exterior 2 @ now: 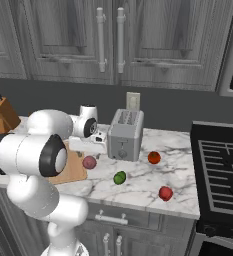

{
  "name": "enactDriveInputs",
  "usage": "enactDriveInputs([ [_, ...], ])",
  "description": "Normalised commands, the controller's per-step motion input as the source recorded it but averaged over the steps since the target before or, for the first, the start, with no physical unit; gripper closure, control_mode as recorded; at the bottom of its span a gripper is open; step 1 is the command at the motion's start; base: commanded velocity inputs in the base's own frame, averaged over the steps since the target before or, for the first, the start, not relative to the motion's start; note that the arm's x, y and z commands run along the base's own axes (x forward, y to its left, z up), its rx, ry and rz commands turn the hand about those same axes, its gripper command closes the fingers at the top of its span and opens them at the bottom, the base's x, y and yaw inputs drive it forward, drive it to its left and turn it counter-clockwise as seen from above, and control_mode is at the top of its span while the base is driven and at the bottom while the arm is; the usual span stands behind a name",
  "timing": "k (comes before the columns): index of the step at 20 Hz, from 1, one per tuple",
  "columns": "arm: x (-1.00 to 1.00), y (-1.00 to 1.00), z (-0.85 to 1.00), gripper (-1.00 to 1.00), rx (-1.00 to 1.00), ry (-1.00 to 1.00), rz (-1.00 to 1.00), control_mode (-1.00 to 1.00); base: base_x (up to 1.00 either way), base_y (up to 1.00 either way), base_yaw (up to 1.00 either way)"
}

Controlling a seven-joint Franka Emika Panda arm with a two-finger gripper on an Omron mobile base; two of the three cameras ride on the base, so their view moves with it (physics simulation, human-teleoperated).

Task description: Place the avocado, onion, tomato, and bell pepper on the cutting board.

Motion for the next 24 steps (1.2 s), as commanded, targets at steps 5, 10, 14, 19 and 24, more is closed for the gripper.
enactDriveInputs([
  [5,0.0,0.0,-0.26,-1.0,0.0,0.0,0.0,-1.0,0.0,0.0,0.0],
  [10,0.02,0.0,-0.33,-1.0,0.0,0.01,0.0,-1.0,0.0,0.0,0.0],
  [14,0.03,0.0,-0.35,-1.0,0.0,0.03,0.0,-1.0,0.0,0.0,0.0],
  [19,-0.08,0.0,-0.06,1.0,0.01,0.01,0.0,-1.0,0.0,0.0,0.0],
  [24,-0.42,0.02,0.34,1.0,0.01,-0.01,0.0,-1.0,0.0,0.0,0.0],
])
